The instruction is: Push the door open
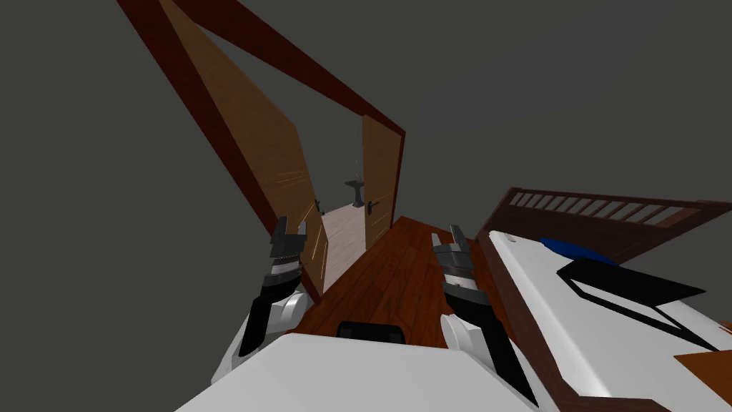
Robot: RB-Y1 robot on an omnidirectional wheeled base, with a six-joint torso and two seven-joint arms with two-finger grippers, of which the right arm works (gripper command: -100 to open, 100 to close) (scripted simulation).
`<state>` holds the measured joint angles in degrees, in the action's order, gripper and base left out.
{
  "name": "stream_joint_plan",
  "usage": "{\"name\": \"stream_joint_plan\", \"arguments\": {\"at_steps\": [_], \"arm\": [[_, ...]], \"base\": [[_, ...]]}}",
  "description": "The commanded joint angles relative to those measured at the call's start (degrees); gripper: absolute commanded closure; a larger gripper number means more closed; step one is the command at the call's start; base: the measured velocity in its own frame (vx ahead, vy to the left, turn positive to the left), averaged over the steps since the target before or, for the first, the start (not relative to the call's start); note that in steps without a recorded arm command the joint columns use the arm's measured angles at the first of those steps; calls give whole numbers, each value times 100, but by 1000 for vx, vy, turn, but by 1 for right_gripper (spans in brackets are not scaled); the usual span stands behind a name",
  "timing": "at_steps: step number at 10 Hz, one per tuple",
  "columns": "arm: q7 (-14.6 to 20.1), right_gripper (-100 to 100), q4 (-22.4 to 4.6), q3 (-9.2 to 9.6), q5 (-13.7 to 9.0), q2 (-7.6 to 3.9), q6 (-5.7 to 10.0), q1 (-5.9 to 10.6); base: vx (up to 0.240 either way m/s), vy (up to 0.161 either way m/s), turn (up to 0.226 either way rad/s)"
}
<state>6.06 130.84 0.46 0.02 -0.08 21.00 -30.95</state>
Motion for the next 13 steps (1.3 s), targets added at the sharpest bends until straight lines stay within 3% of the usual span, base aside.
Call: {"name": "stream_joint_plan", "arguments": {"at_steps": [1,13], "arm": [[3,-100,-160,16,2,-38,13,102],[32,-100,-1753,178,26,-282,139,1118]], "base": [[37,28,50],[107,-68,70]]}}
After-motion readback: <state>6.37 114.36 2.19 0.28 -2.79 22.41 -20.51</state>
